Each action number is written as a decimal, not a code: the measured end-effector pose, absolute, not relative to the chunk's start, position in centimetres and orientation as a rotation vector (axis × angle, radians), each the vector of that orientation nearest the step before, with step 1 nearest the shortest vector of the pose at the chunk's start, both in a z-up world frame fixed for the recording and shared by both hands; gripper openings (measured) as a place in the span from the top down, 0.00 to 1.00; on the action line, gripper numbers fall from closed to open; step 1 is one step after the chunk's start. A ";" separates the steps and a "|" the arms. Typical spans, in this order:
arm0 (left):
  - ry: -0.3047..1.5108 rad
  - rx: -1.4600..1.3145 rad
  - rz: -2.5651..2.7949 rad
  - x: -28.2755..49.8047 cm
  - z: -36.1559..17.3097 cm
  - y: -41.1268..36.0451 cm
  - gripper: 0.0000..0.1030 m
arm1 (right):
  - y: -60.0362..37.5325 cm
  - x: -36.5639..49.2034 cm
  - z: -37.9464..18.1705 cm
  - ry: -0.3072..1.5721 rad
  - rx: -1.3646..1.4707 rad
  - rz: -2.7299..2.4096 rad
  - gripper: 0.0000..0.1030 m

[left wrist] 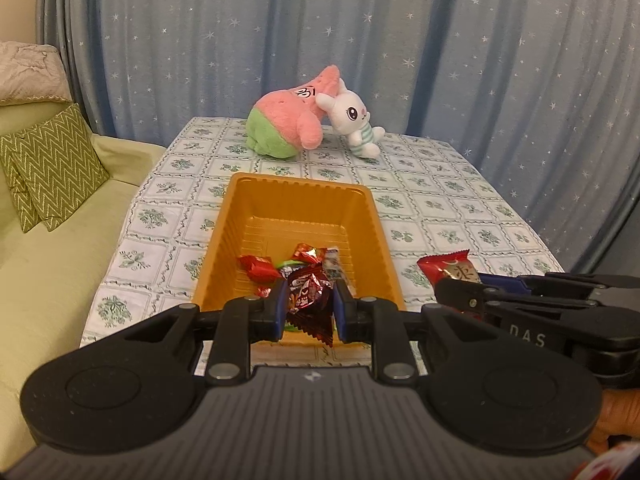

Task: Organize snacks
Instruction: 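Carry both held candies over the orange tray, then open the left tool to drop its candy while the right tool releases the packet into the tray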

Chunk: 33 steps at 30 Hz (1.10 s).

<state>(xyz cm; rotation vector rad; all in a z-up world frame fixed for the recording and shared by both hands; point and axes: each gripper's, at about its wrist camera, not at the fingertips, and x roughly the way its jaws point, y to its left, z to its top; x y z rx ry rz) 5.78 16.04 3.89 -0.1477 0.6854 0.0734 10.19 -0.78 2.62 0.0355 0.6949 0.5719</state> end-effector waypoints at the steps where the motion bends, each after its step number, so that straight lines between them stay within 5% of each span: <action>1: 0.687 -0.143 0.072 6.1 3.9 16.3 0.80 | -0.4 10.5 2.5 0.698 0.034 0.573 0.76; 33: 0.773 -0.124 0.013 20.4 0.0 22.4 0.80 | 6.4 24.2 -1.5 0.765 0.024 0.569 0.76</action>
